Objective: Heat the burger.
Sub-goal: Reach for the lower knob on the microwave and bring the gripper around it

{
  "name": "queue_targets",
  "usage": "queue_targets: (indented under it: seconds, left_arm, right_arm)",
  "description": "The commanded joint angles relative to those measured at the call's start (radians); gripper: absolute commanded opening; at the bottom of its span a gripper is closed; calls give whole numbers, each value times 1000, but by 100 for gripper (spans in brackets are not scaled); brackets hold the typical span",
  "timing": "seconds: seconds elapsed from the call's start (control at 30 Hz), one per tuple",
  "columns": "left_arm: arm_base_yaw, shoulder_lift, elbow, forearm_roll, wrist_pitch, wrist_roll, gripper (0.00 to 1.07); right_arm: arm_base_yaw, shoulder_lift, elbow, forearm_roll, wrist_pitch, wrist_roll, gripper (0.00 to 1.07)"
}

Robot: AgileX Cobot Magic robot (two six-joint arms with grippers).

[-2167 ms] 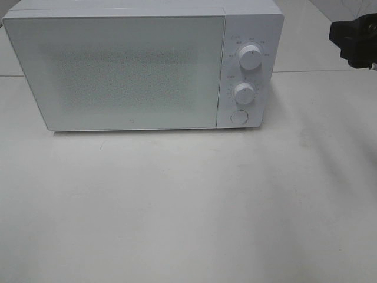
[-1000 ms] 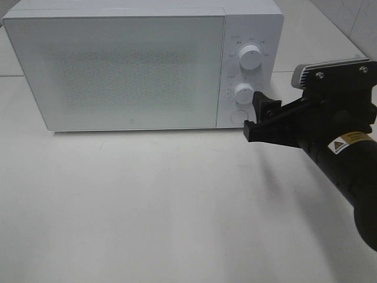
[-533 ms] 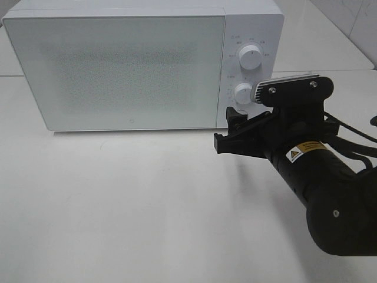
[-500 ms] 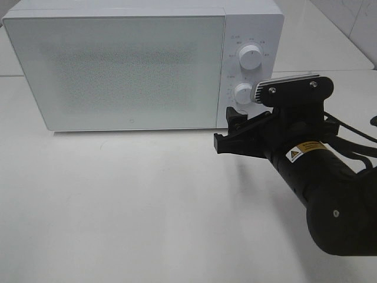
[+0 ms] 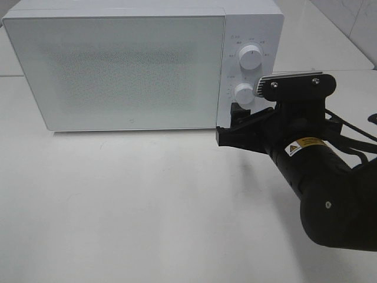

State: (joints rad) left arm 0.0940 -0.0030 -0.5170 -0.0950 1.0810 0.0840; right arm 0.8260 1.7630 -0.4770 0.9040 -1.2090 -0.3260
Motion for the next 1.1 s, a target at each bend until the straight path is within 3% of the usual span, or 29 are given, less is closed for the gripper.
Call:
queue_targets:
  seconds: [0.03, 0.23, 0.63, 1.1]
  left_arm:
    - [2, -11, 0, -3, -11, -1, 98]
    - [2, -11, 0, -3, -11, -1, 98]
    - [2, -11, 0, -3, -11, -1, 98]
    - [2, -11, 0, -3, -11, -1, 98]
  right_arm:
    - [0, 21, -29, 5, -191, -24, 76]
    - [-1, 91, -89, 19, -193, -30, 76]
    - [-106, 192, -220, 18, -193, -29, 76]
    - [-162, 278, -332, -4, -192, -20, 76]
